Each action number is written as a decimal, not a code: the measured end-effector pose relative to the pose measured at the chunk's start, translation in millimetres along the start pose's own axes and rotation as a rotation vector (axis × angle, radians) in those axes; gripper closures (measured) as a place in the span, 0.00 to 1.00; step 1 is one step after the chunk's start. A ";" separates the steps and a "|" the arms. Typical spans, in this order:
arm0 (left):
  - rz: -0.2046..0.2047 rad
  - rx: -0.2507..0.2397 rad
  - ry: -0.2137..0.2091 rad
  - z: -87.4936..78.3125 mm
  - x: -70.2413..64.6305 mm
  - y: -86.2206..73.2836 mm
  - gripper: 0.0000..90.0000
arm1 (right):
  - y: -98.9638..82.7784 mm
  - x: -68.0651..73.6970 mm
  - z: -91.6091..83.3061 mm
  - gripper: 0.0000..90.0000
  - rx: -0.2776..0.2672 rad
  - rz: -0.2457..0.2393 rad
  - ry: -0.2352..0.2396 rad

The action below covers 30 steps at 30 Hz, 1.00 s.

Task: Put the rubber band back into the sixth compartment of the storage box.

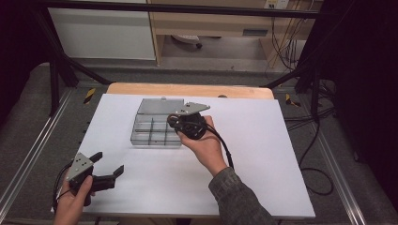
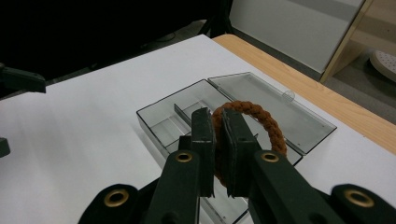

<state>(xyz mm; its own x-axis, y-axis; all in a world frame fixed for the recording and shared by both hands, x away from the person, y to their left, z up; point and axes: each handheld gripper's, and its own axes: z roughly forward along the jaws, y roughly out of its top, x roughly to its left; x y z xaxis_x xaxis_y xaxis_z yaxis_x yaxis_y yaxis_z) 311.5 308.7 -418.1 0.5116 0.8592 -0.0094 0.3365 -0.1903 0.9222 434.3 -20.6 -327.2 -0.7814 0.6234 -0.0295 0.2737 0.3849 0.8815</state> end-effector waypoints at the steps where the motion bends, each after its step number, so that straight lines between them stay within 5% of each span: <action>1: 0.000 0.000 -0.001 -0.1 0.1 0.0 0.05 | 0.7 -0.8 1.5 0.94 0.001 -0.001 -0.002; 30: 0.009 0.003 -0.012 0.6 -1.3 0.8 0.05 | -4.2 -9.7 32.7 0.94 0.070 0.034 0.008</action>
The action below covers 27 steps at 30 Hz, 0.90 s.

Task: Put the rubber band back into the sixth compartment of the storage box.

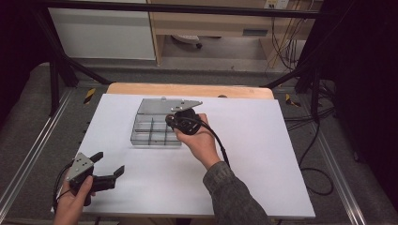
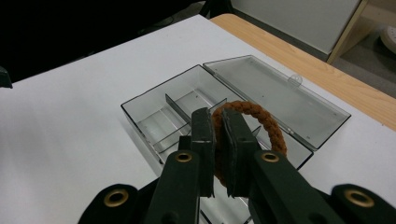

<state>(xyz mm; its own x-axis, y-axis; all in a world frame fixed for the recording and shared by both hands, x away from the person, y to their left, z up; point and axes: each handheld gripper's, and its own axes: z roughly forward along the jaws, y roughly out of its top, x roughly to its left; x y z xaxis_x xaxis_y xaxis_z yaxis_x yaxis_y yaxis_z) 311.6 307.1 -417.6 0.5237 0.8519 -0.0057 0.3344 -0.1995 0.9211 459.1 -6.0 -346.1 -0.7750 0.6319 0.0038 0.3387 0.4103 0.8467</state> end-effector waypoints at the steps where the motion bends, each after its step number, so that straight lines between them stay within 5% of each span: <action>1: 0.000 0.000 0.000 0.0 -0.1 0.0 0.05 | -0.4 0.1 1.2 0.94 0.000 -0.002 0.002; 27: 0.003 0.002 -0.004 0.4 -0.4 0.1 0.05 | -6.7 0.8 19.2 0.94 0.085 0.000 0.020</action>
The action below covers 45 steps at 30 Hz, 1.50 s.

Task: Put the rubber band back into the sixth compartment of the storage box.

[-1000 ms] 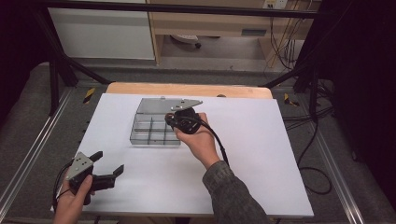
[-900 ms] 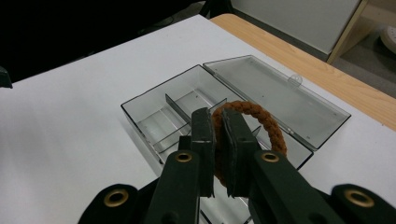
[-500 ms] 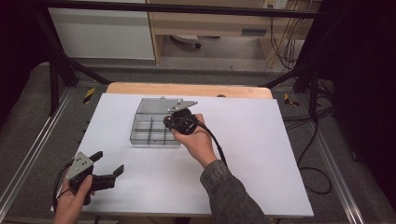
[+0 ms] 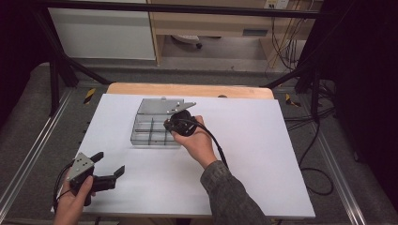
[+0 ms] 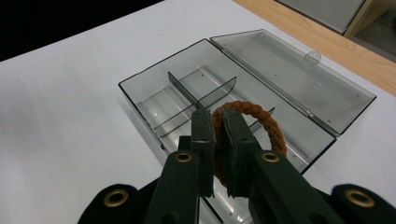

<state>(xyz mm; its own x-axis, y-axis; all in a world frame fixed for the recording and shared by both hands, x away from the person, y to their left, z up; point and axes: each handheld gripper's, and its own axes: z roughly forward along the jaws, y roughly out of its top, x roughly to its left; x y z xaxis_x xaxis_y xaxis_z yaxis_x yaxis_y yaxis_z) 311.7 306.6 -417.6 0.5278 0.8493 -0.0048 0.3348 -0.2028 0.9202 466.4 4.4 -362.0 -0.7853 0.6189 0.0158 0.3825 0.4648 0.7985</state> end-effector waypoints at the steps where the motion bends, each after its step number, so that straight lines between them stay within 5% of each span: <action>1: 0.000 0.000 0.000 0.0 0.0 0.0 0.05 | -0.3 0.0 0.6 0.94 0.005 0.000 0.003; 45: 0.005 0.006 -0.011 1.1 -1.3 -0.1 0.05 | -19.9 -10.1 36.8 0.93 0.140 0.051 0.023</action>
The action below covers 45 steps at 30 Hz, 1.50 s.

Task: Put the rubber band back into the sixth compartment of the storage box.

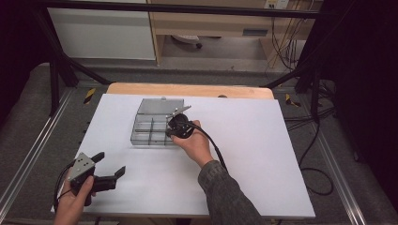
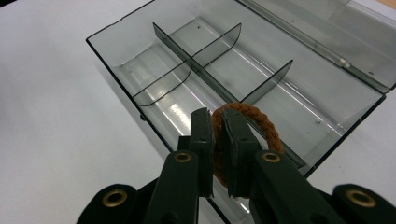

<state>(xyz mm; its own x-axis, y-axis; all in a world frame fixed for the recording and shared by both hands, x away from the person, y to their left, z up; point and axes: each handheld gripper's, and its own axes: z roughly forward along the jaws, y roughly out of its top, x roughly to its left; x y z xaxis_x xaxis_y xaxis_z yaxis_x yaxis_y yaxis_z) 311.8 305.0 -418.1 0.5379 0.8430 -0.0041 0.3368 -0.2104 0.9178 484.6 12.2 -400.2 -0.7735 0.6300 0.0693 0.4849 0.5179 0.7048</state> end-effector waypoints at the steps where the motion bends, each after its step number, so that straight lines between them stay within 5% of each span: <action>1: 0.000 0.000 -0.001 0.0 0.0 0.0 0.05 | -0.3 -0.2 1.0 0.93 0.004 -0.004 -0.002; 5: 0.001 0.000 0.000 0.0 0.2 -0.1 0.05 | -0.3 0.5 1.0 0.84 0.003 0.003 -0.014; 22: 0.001 -0.003 0.005 -0.7 0.5 -0.1 0.05 | -9.6 -2.0 -30.6 0.76 -0.093 0.020 -0.040; 36: -0.004 -0.003 0.009 -0.5 0.8 -0.6 0.05 | -39.1 -10.5 -79.4 0.37 -0.241 0.080 -0.083; 45: -0.010 -0.008 0.011 -1.0 1.2 -0.5 0.05 | -67.4 -14.6 -114.1 0.10 -0.325 0.104 -0.156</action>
<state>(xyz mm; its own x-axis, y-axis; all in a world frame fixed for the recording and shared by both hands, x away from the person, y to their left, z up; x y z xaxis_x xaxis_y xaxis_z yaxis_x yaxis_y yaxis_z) 311.5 306.6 -418.2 0.5260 0.8504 -0.0092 0.3359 -0.1978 0.9209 416.7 -98.0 -368.1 -0.6430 0.7634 0.0615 0.3833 0.2512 0.8888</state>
